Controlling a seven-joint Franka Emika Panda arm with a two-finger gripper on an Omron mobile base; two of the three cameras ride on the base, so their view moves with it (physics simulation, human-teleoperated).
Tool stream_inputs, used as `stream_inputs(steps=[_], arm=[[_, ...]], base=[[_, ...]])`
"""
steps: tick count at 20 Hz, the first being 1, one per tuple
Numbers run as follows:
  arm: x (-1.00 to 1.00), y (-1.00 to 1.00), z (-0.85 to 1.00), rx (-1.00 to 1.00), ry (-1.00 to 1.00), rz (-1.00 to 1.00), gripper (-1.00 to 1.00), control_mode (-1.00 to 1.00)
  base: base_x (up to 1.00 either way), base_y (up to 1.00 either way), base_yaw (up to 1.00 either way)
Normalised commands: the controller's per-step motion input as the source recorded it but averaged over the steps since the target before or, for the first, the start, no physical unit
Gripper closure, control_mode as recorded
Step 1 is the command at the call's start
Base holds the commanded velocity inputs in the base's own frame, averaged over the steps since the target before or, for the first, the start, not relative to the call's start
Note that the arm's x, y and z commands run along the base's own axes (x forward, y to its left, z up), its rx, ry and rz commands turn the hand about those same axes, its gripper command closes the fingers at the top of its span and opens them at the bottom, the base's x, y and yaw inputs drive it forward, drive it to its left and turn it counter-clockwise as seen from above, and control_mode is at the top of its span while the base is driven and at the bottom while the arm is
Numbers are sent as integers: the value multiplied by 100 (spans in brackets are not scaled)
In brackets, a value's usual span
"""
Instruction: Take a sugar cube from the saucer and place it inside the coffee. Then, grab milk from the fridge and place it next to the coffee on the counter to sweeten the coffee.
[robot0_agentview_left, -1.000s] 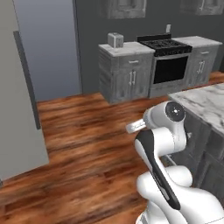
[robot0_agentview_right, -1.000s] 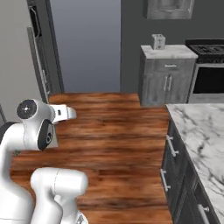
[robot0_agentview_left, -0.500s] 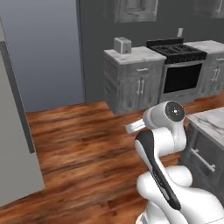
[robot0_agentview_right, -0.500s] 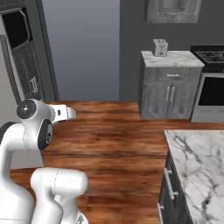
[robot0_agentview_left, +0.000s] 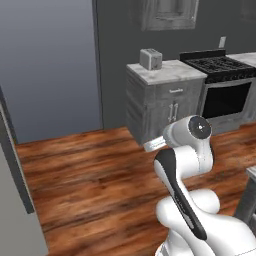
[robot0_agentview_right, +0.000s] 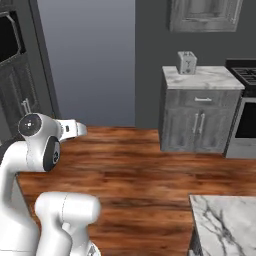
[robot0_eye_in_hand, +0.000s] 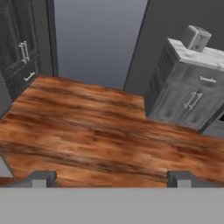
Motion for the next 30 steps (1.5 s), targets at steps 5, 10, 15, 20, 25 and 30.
stream_inputs(steps=[5, 10, 15, 20, 25, 30], arm=[[0, 0, 0, 0, 0, 0, -100, 100], [0, 0, 0, 0, 0, 0, -100, 100], [0, 0, 0, 0, 0, 0, -100, 100], [0, 0, 0, 0, 0, 0, -100, 100], [0, 0, 0, 0, 0, 0, -100, 100], [0, 0, 0, 0, 0, 0, -100, 100]], base=[[100, -14, 6], [100, -23, 7], [100, -29, 6], [100, -25, 3], [94, -10, 39], [73, -7, 62]])
